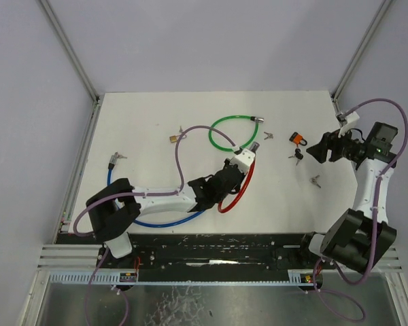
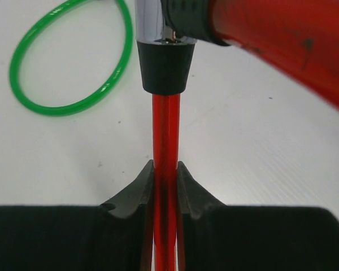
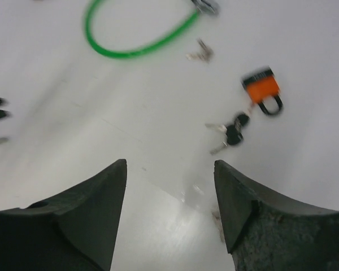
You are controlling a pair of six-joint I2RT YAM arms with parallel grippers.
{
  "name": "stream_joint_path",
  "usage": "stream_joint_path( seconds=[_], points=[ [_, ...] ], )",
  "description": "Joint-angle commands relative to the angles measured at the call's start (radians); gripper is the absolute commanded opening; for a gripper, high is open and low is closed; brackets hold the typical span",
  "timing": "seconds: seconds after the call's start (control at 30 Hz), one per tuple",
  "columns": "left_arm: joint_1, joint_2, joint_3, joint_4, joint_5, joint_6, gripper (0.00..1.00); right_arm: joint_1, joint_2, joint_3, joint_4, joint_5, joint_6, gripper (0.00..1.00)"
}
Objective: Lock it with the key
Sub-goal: Place the key at the center of the board, then place the lock at the center of the board.
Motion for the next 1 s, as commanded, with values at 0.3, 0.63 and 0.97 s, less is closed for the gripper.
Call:
stream_joint_path(
  seconds=[0.3, 0.63, 0.97],
  points=[
    [-0.043, 0.131, 0.166, -0.07, -0.351, 0.056, 0.0, 0.267, -0.104, -0.094, 0.214, -0.525, 0.513, 0.72],
    [-0.043, 0.226, 0.271, -0.137, -0.463, 0.072, 0.0, 0.408, -0.082, -0.133, 0.195, -0.43, 0.519, 0.77],
    [-0.043, 0.219, 0.281, -0.144, -0.463, 0.045, 0.0, 0.511, -0.048, -0.137, 0.079, -0.183, 0.414, 0.72]
  ],
)
